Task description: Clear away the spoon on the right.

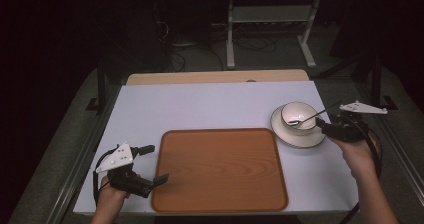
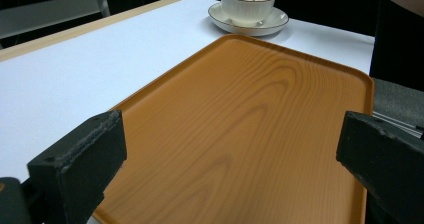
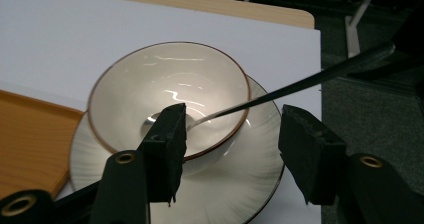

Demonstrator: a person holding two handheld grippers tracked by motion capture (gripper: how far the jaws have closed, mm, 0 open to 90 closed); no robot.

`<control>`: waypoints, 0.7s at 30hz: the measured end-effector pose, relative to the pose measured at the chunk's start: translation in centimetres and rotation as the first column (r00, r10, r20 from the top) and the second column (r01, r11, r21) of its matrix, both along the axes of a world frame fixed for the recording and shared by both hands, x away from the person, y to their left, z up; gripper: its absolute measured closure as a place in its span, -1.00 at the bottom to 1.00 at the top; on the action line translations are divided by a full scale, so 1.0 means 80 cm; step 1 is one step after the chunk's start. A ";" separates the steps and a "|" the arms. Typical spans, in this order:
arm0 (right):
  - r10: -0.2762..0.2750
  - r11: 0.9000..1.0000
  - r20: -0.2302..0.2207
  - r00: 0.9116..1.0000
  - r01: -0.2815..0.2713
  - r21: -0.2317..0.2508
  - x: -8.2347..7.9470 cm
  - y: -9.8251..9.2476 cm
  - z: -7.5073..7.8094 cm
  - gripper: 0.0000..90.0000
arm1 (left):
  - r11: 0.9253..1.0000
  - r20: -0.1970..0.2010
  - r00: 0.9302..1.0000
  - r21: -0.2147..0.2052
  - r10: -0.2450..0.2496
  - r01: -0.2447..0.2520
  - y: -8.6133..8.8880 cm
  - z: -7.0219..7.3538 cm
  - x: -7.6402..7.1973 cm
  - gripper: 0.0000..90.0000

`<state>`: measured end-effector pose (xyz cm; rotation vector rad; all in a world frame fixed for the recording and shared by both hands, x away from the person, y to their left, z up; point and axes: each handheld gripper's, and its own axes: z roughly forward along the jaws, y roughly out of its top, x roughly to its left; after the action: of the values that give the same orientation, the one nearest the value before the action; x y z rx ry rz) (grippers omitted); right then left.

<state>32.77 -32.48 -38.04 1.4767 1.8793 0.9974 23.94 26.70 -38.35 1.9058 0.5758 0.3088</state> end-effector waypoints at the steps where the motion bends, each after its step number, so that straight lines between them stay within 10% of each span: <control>1: -0.006 1.000 -0.003 1.000 0.006 0.004 0.002 -0.001 -0.002 -0.04 | 1.000 0.000 1.000 0.000 -0.001 0.001 0.000 0.000 0.000 -1.00; 21: -0.064 0.983 -0.031 0.997 0.068 0.169 0.064 -0.014 -0.041 -0.13 | 1.000 -0.001 1.000 -0.003 -0.001 0.001 0.001 -0.001 0.000 -1.00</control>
<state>37.93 -33.60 -41.31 1.6453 1.7870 1.1360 23.97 26.75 -38.40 1.9034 0.5759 0.3064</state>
